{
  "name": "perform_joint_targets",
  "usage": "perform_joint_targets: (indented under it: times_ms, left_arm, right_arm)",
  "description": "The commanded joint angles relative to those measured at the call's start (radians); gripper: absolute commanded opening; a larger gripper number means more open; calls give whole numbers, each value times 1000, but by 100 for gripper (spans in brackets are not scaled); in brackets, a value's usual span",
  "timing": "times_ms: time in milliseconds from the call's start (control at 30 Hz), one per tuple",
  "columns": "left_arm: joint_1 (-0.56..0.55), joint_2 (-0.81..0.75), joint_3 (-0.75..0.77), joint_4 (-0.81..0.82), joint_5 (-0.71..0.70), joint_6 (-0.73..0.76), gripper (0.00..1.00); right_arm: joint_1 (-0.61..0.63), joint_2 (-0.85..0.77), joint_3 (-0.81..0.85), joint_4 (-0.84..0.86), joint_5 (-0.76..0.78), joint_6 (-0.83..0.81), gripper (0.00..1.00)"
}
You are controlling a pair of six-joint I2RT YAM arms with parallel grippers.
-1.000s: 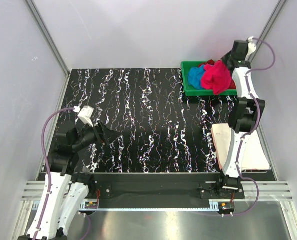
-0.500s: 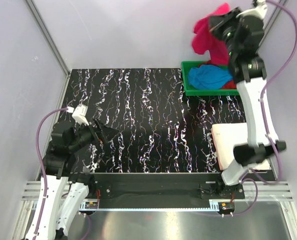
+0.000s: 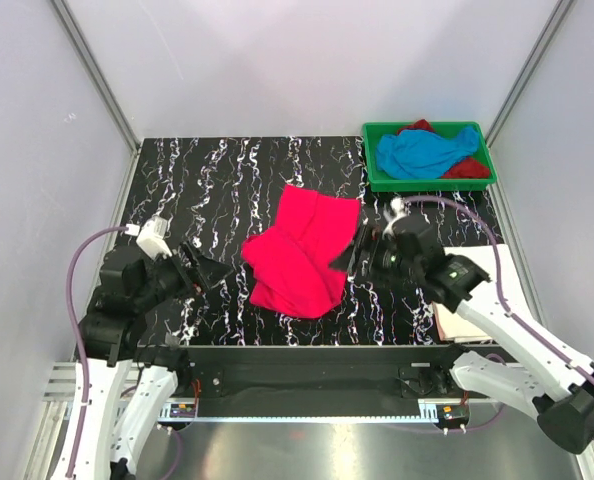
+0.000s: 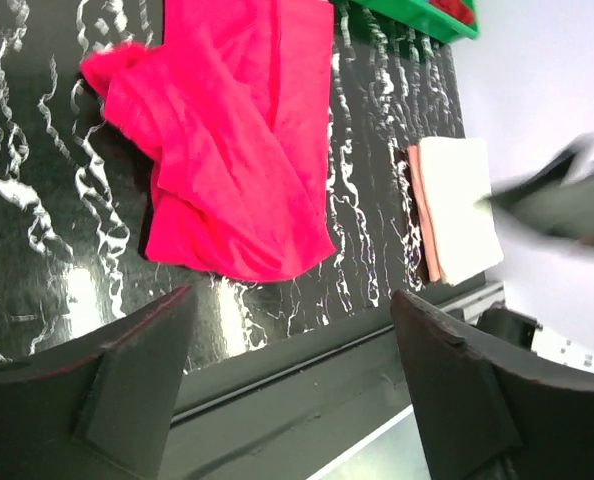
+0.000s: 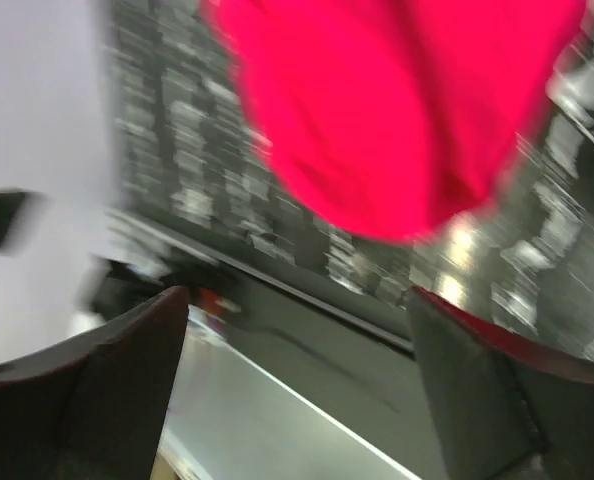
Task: Fold and stack the t-shirts
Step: Move the tshirt to the center of the board, then flatten the tshirt out
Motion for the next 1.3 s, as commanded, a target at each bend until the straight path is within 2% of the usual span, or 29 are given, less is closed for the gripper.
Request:
perform_joint_targets:
  times_ms: [0, 167, 233, 333, 367, 400, 433, 500, 633, 800, 900, 1267]
  left_arm:
    - [-5, 27, -63, 11, -35, -56, 80]
    - [-49, 118, -128, 116, -91, -81, 70]
    - [-114, 226, -134, 206, -127, -95, 67]
    - [-239, 433, -52, 272, -230, -46, 67]
    - [-255, 487, -21, 277, -247, -27, 67]
    - [-261, 586, 28, 294, -252, 3, 67]
    - [-258, 633, 48, 304, -241, 11, 67]
    - [-257, 752, 108, 344, -241, 55, 68]
    - [-238, 941, 254, 283, -305, 148, 71]
    - [-185, 1093, 340, 295, -278, 195, 68]
    - [-182, 1153, 381, 260, -272, 206, 63]
    - [-180, 1175, 317, 262, -296, 207, 63]
  right_arm:
    - [4, -44, -53, -126, -34, -73, 99]
    - [4, 21, -53, -129, 53, -179, 99]
    - [2, 63, -46, -111, 94, -185, 95]
    - [-2, 173, -24, -26, 81, -234, 75]
    - [-8, 253, -6, -5, 70, -266, 56]
    - [-20, 296, 44, 3, 55, -288, 48]
    - [-30, 380, 75, -1, 38, -322, 45]
    - [-72, 459, 152, -34, 35, -333, 46]
    - [-223, 626, 200, -23, -123, -313, 58]
    - [-281, 762, 337, -64, -54, -379, 60]
    - [-286, 876, 459, -129, 7, -425, 60]
    - [-329, 1094, 666, -192, 75, -449, 63]
